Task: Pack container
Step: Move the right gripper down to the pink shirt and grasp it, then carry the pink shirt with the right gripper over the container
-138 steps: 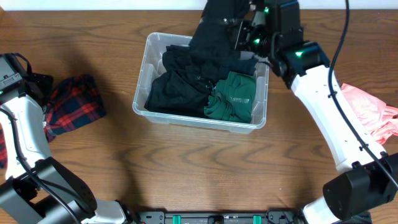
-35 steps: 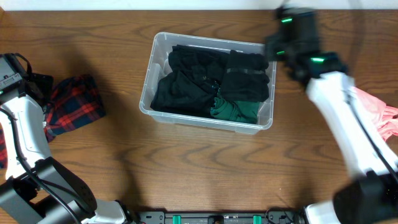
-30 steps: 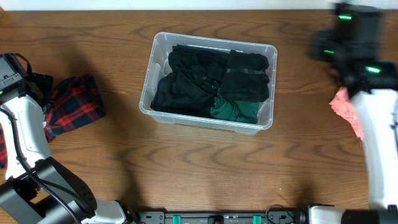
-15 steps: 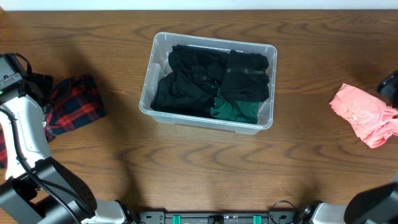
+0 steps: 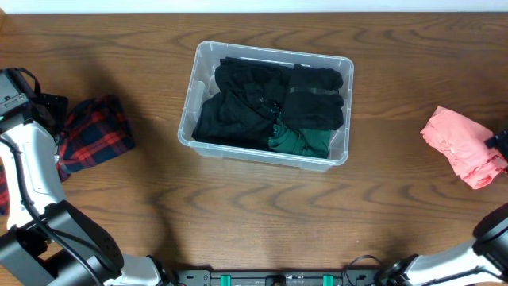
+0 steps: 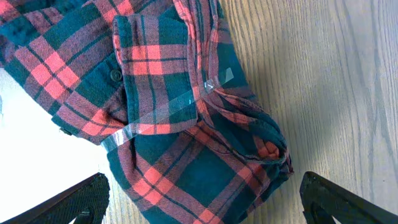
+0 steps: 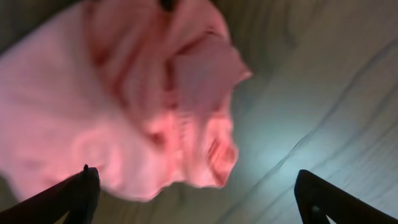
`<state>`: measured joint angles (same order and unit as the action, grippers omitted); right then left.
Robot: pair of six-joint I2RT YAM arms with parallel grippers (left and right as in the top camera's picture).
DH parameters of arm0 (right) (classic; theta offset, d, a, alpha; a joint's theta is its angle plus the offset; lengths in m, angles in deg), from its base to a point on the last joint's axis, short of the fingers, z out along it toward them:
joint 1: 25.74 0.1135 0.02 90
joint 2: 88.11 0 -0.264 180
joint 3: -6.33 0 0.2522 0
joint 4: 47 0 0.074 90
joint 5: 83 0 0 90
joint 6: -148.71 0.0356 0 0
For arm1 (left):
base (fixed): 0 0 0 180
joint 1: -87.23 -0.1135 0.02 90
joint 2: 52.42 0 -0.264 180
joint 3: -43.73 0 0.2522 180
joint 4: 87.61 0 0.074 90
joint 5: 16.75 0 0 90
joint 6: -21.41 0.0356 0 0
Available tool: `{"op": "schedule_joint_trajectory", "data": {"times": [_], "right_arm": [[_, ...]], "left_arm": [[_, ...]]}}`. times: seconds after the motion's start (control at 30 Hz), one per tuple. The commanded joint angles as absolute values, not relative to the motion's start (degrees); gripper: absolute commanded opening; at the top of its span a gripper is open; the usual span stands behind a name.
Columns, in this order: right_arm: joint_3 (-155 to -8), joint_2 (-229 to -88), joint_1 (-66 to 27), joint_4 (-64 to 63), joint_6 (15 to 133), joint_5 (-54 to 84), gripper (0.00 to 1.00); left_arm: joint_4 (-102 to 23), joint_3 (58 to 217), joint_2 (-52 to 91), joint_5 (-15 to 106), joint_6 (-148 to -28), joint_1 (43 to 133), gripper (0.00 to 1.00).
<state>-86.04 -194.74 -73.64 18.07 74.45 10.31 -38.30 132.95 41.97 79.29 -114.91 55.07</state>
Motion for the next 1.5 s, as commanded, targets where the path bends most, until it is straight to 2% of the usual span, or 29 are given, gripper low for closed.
{"op": "schedule_joint_trajectory", "data": {"times": [0.0, 0.3, 0.37, 0.4, 0.43, 0.57, 0.6, 0.63, 0.8, 1.07, 1.47], "right_arm": [[-85.6, -198.5, -74.7, 17.2, 71.3, 15.4, 0.97], [-84.5, -206.9, -74.4, 8.3, 65.3, 22.2, 0.96], [-84.5, -208.3, -74.4, 7.2, 65.3, 22.3, 0.92], [-84.5, -208.9, -74.4, 6.9, 65.3, 22.3, 0.87], [-84.5, -209.3, -74.4, 6.8, 65.3, 22.5, 0.77], [-84.5, -209.6, -74.4, 6.7, 65.3, 24.1, 0.27], [-84.5, -209.6, -74.4, 6.5, 65.3, 24.5, 0.19], [-84.5, -209.6, -74.4, 6.4, 65.3, 25.1, 0.13], [-84.7, -209.4, -74.4, 6.0, 65.3, 28.6, 0.01], [-87.6, -204.7, -70.3, 4.4, 65.3, 40.3, 0.01], [-98.5, -188.4, -46.8, 3.3, 66.0, 39.2, 0.01]], "left_arm": [[-38.3, 133.0, 42.5, 80.2, -115.0, 54.8, 0.98], [-38.3, 133.0, 42.5, 80.2, -115.0, 54.8, 0.98], [-38.3, 133.0, 42.5, 80.2, -115.0, 54.8, 0.98], [-38.3, 133.0, 42.5, 80.2, -115.0, 54.8, 0.98], [-38.3, 133.0, 42.5, 80.2, -115.0, 54.8, 0.98], [-38.3, 133.0, 42.5, 80.2, -115.0, 54.8, 0.98], [-38.3, 133.0, 42.5, 80.2, -115.0, 54.8, 0.98], [-38.3, 133.0, 42.5, 80.2, -115.0, 54.8, 0.98], [-38.3, 133.0, 42.5, 80.2, -115.0, 54.8, 0.98], [-38.3, 133.0, 42.5, 80.2, -115.0, 54.8, 0.98], [-38.3, 133.0, 42.5, 80.2, -115.0, 54.8, 0.98]]}}
